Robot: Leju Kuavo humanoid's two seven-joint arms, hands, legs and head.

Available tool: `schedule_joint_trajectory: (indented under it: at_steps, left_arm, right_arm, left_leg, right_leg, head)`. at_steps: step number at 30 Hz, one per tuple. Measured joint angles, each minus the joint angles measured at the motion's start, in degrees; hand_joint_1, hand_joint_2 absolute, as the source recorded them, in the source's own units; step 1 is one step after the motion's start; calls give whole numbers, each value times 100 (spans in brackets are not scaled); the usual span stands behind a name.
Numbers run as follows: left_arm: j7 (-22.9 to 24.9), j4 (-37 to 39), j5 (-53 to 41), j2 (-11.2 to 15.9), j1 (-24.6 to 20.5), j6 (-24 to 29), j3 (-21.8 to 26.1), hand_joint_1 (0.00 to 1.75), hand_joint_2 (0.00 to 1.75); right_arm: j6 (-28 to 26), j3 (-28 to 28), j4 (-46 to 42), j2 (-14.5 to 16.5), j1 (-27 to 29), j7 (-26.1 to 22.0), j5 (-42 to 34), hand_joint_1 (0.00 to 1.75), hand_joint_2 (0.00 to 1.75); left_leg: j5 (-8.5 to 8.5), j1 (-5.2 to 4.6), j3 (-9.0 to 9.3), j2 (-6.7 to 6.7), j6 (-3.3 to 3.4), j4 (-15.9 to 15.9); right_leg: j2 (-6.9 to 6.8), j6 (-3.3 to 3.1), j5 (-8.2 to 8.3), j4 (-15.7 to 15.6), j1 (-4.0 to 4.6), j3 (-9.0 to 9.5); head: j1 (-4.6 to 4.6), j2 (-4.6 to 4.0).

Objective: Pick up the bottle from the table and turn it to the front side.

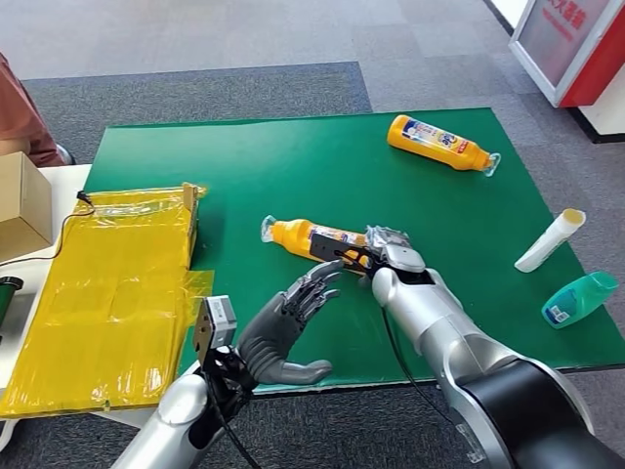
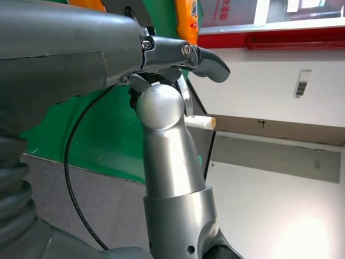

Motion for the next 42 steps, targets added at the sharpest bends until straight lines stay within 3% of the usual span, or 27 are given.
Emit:
schedule_joint_trajectory:
  at_steps: [1, 2, 11, 23, 29, 34, 42]
  left_arm:
    - [4, 7, 11, 0, -10, 0, -25, 0, 175]
    - [6, 13, 23, 1, -21, 0, -45, 0, 175]
    - [22, 70, 109, -2, -100, 2, -109, 0, 175]
    - [22, 102, 152, 28, -103, 87, -99, 0, 175]
    - [-49, 102, 168, 84, -75, 176, -65, 0, 175]
    - [-280, 102, 142, 183, 69, 290, 24, 0, 175]
    - [-607, -104, 73, 387, 276, 498, 257, 0, 175]
  right_arm:
    - [4, 0, 19, 0, -2, 7, 11, 144, 175]
    - [8, 0, 33, 0, -2, 8, 18, 175, 175]
    - [-51, -41, 95, 0, -14, -104, -65, 175, 175]
    - [-301, -556, 94, 24, -8, -626, -762, 175, 175]
    - [-530, -983, 31, 10, -12, -1299, -1375, 175, 175]
    - [-527, -1585, -183, -99, -10, -2343, -2519, 175, 175]
    - [-451, -2253, -798, -328, 262, -3286, -3987, 175, 175]
  left_leg:
    - [0, 0, 0, 0, 0, 0]
    - [0, 0, 0, 0, 0, 0]
    - [0, 0, 0, 0, 0, 0]
    - [0, 0, -1, 0, 0, 0]
    - [0, 0, -1, 0, 0, 0]
    - [0, 0, -1, 0, 0, 0]
    - [-1, 0, -2, -1, 1, 0]
  right_leg:
    - [0, 0, 0, 0, 0, 0]
    - [0, 0, 0, 0, 0, 0]
    - [0, 0, 0, 0, 0, 1]
    - [0, 0, 0, 0, 0, 0]
    - [0, 0, 0, 0, 0, 0]
    - [-1, 1, 0, 0, 0, 0]
    - [-1, 1, -1, 0, 0, -1]
  head:
    - [1, 0]
    - [1, 0]
    - [0, 0]
    - [1, 0]
    - [0, 0]
    - [1, 0]
    - [1, 0]
